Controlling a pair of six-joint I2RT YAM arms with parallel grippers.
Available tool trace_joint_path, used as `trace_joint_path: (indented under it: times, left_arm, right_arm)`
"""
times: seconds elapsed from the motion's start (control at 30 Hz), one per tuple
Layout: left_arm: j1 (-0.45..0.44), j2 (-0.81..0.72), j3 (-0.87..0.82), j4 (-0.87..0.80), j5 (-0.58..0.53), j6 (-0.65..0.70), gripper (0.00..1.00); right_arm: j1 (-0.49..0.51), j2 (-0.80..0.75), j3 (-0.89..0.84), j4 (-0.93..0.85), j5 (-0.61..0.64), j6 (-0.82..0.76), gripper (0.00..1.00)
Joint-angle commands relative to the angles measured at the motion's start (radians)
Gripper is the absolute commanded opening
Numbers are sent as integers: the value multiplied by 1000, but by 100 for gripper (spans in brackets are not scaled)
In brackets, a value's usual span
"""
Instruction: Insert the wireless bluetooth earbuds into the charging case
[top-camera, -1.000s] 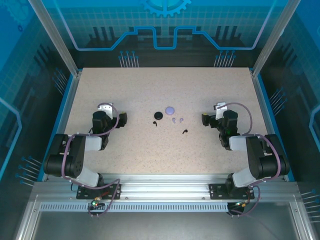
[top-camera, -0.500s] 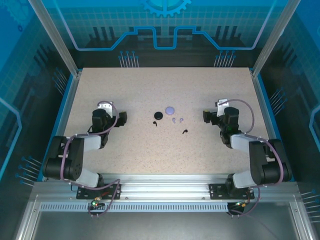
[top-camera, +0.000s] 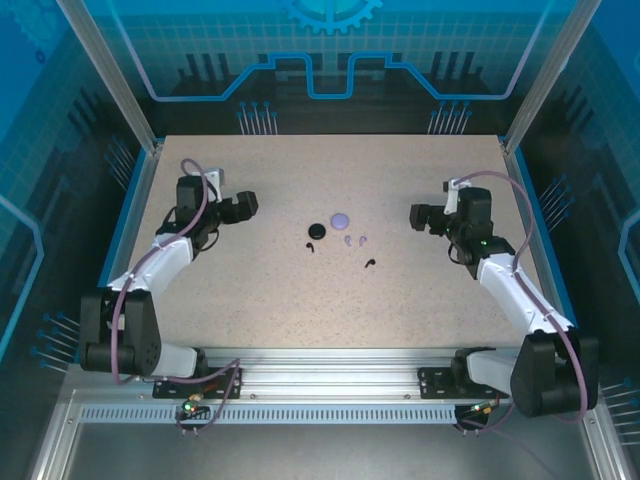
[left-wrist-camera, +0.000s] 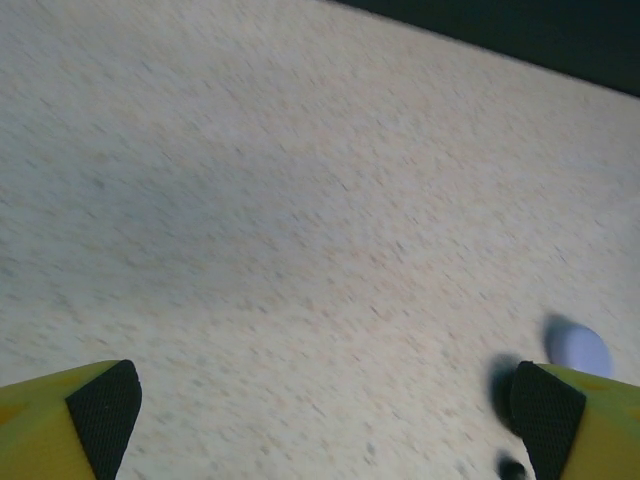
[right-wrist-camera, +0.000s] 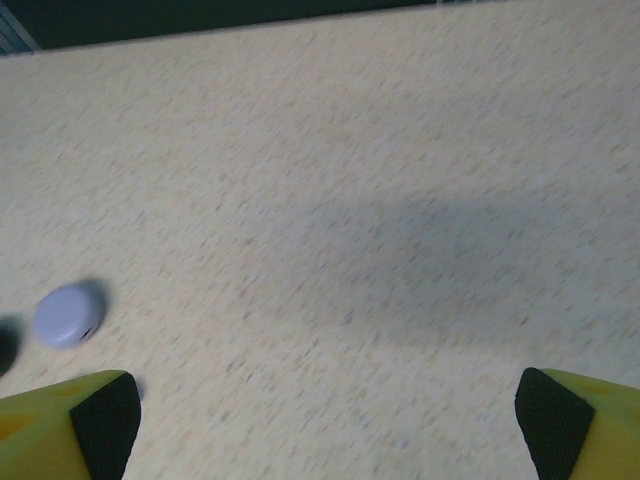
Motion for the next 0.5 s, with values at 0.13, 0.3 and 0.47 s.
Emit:
trace_joint_path:
  times: [0.13, 0.3, 0.47]
  left_arm:
    - [-101, 164, 179, -269, 249, -40, 98]
    - [-157, 292, 274, -257, 338, -63, 87]
    - [-181, 427, 375, -249, 374, -95, 73]
  right_arm:
    - [131, 9, 39, -214, -194, 81, 100]
    - [250, 94, 46, -160, -234, 141, 100]
    - [338, 219, 105, -123, -266, 195, 91]
